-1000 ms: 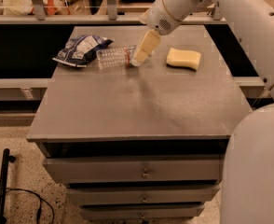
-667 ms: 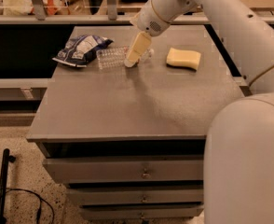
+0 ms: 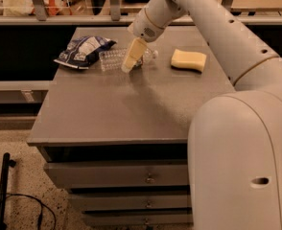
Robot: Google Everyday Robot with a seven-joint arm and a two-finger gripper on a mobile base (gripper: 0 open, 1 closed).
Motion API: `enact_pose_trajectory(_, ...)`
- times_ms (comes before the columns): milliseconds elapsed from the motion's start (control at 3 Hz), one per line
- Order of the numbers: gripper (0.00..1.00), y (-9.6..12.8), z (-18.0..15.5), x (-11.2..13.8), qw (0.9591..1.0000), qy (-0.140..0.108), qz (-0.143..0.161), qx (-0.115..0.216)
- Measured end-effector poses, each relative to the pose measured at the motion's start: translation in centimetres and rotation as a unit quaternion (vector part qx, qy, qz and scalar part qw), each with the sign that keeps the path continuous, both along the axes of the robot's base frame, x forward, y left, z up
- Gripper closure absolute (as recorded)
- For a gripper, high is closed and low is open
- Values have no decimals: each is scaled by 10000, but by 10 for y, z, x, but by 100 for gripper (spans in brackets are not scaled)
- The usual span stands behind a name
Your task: Pick water bottle
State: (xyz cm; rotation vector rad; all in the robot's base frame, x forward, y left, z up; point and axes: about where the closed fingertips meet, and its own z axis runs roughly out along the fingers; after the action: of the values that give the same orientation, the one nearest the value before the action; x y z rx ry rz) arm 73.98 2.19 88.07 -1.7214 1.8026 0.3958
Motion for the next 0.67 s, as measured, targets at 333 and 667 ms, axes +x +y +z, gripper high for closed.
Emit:
enact_pose_trajectory(333,0,4,-18,-4,9998,147,15,-103)
enact_pose_trajectory(667,0,5,-37,-10,9991,241,138,-310)
